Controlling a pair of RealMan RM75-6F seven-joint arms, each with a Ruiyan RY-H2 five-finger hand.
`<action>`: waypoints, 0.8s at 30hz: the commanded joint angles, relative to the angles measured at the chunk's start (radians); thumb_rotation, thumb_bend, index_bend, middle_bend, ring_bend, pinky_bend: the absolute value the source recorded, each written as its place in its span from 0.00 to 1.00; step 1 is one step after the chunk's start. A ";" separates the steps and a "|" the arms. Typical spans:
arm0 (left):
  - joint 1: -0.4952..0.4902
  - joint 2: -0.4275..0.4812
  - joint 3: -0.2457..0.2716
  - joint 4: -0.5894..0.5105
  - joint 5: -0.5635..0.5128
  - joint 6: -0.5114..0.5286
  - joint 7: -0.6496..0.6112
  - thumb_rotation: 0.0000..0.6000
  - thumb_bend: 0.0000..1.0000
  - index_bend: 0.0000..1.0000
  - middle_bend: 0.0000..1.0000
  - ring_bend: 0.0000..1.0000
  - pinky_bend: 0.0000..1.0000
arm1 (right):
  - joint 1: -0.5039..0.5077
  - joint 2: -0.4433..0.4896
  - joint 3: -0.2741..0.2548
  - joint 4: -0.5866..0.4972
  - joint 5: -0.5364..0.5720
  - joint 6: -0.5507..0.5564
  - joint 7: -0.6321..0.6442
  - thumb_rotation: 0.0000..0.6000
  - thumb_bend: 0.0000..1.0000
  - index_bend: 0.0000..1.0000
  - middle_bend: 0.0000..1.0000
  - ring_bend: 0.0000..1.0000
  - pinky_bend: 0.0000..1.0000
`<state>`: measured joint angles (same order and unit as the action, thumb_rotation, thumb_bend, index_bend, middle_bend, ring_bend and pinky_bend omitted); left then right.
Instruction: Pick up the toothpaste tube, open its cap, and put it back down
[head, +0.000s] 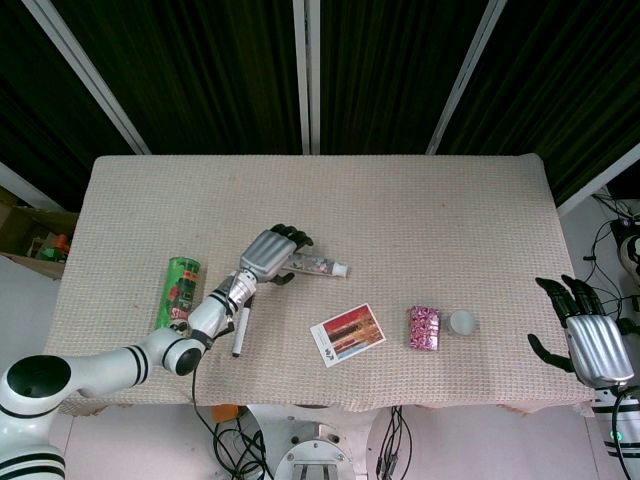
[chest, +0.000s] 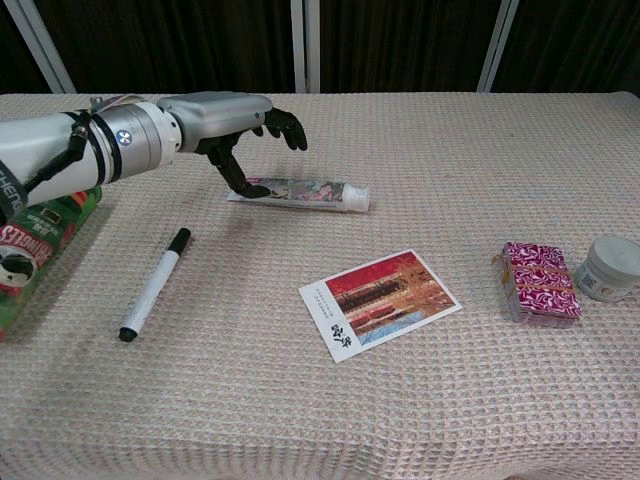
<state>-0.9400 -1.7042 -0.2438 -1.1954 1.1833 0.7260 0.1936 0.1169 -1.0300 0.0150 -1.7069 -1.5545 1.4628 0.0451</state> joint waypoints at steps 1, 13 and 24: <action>-0.024 -0.025 -0.007 0.027 -0.026 -0.013 0.023 1.00 0.29 0.24 0.20 0.15 0.18 | 0.008 0.004 0.005 0.001 0.001 -0.010 0.004 1.00 0.25 0.12 0.17 0.05 0.11; -0.101 -0.145 -0.017 0.104 -0.139 -0.004 0.156 1.00 0.30 0.29 0.22 0.15 0.18 | 0.011 0.008 0.004 0.013 -0.012 -0.021 0.026 1.00 0.25 0.12 0.17 0.05 0.11; -0.101 -0.213 -0.011 0.179 -0.198 0.039 0.232 1.00 0.34 0.34 0.29 0.21 0.18 | 0.009 0.000 0.005 0.034 -0.013 -0.024 0.046 1.00 0.25 0.12 0.17 0.05 0.11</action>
<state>-1.0418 -1.9149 -0.2525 -1.0179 0.9893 0.7650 0.4236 0.1257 -1.0296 0.0200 -1.6726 -1.5674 1.4392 0.0912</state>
